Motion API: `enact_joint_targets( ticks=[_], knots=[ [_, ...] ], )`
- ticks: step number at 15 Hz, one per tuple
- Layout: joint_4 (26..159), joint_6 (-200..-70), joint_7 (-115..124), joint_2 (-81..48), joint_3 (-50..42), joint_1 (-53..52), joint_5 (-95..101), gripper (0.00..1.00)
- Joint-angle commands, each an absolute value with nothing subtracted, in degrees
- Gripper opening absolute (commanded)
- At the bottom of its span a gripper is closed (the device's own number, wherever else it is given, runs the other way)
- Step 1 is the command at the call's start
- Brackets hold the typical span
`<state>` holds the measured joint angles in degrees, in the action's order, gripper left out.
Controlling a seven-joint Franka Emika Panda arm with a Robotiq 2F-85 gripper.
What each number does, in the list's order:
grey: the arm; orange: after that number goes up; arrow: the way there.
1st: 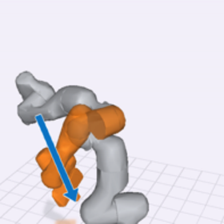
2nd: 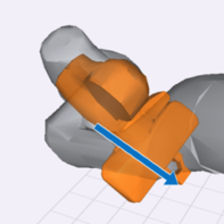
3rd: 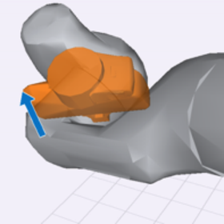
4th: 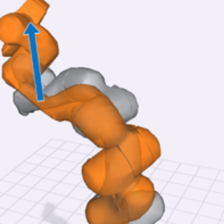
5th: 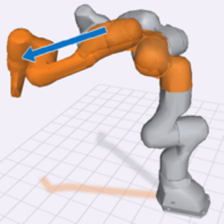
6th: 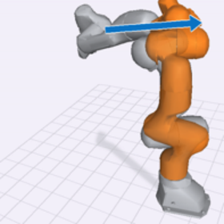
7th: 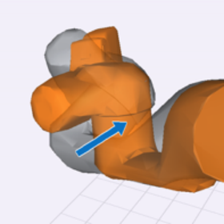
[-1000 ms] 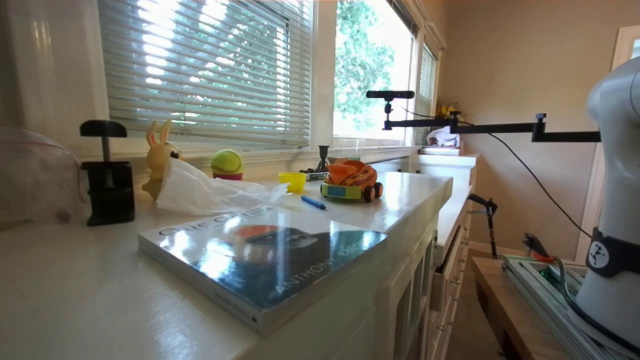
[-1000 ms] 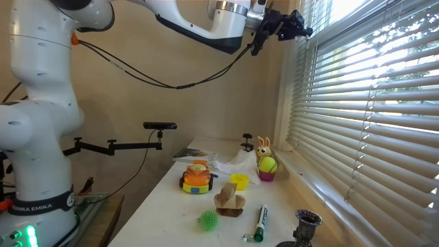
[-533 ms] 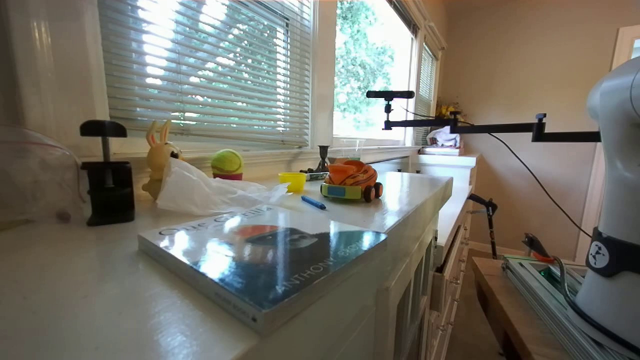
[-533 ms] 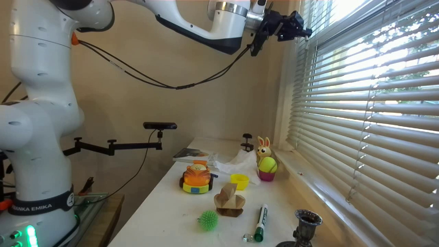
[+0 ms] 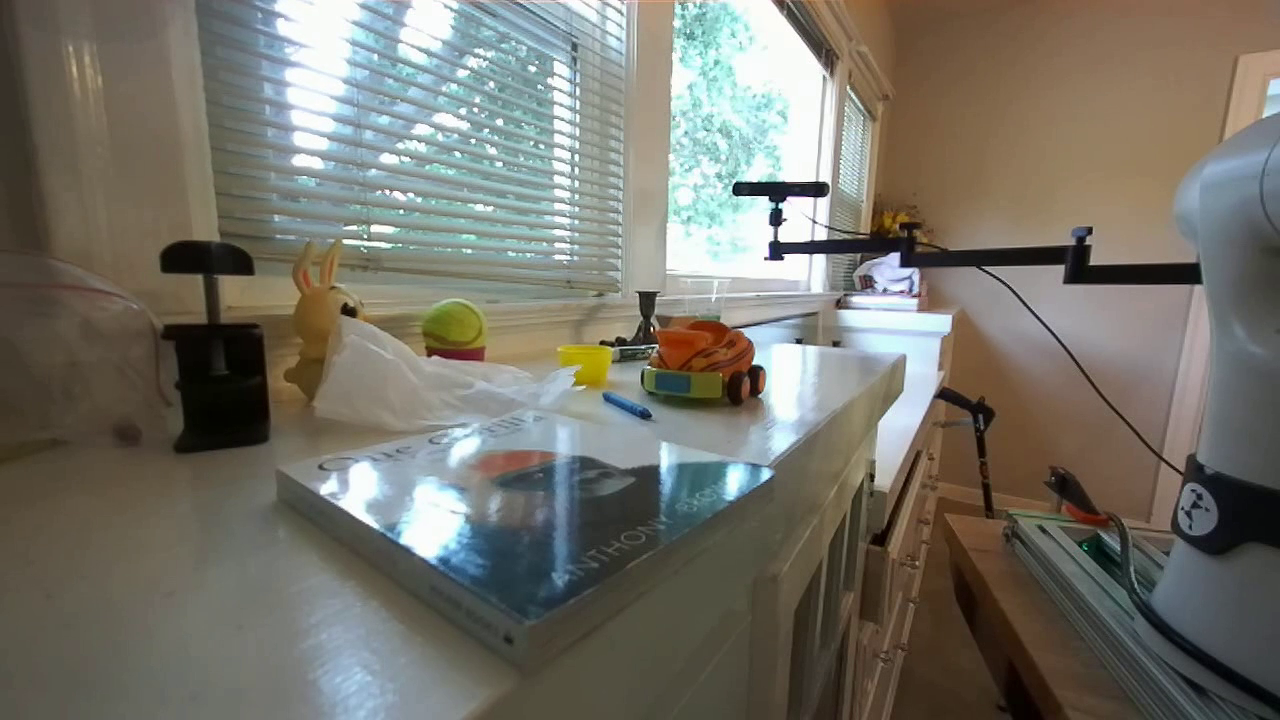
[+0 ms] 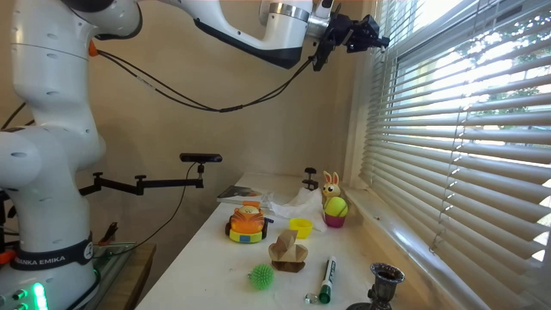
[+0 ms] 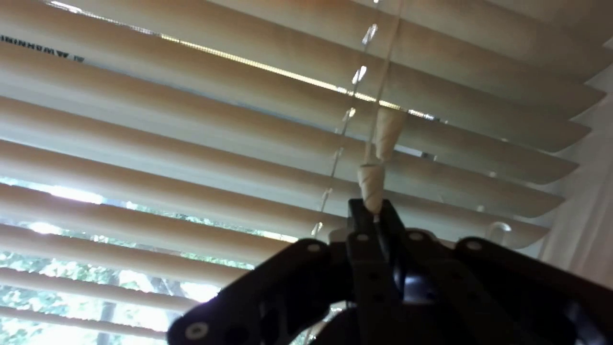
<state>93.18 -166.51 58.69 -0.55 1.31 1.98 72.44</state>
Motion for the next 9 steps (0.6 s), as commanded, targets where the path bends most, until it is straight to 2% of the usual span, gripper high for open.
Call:
enact_joint_targets(
  ticks=[1, 9],
  knots=[
    [96.6, -165.7, 56.7, 1.7, 1.8, 1.5, 71.1, 0.03],
    [98.5, -165.4, 56.7, 3.2, 2.2, 1.5, 71.3, 0.03]
  ],
)
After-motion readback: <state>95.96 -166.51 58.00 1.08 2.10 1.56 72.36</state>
